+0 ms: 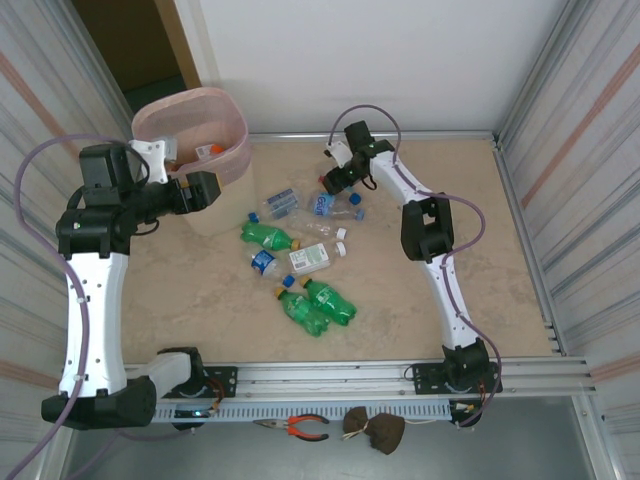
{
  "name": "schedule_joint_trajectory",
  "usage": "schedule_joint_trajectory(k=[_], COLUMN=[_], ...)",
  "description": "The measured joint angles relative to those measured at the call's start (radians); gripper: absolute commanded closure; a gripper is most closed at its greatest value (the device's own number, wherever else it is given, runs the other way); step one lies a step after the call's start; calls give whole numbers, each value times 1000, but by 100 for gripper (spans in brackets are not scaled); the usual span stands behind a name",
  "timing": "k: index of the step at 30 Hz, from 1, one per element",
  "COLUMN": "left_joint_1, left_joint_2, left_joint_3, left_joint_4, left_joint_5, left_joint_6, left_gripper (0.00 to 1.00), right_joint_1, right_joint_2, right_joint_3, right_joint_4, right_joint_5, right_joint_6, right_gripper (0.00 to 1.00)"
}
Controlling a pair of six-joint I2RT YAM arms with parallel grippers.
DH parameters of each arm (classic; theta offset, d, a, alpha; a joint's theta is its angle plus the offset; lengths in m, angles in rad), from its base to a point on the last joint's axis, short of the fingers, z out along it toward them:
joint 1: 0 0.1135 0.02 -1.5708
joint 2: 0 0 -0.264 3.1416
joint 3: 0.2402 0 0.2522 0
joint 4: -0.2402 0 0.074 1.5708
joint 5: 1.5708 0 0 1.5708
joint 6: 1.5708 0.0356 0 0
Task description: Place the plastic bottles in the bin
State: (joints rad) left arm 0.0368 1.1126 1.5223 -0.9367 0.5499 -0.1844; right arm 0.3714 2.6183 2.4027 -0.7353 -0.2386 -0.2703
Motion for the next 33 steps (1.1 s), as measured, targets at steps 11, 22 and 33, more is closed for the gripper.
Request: schedule_joint_trajectory(k=[11,22,33], left_joint_1=[-11,-68,-203], left_joint_2=[0,0,35], left_joint_3=[-25,-143,-245], left_joint_4=[30,213,584], left_joint_5=[1,56,210], left_joint_6=[-17,-61,-93], left_gripper=[20,23,23], right_joint_1=[-34,-106,-129], right_joint_2=[-27,-221,-553], right_joint_3=[-73,-303,-568], right_joint_4=[8,47,85], right_joint_5=[19,84,33], right_joint_6=[5,5,35], right_gripper=[43,44,43])
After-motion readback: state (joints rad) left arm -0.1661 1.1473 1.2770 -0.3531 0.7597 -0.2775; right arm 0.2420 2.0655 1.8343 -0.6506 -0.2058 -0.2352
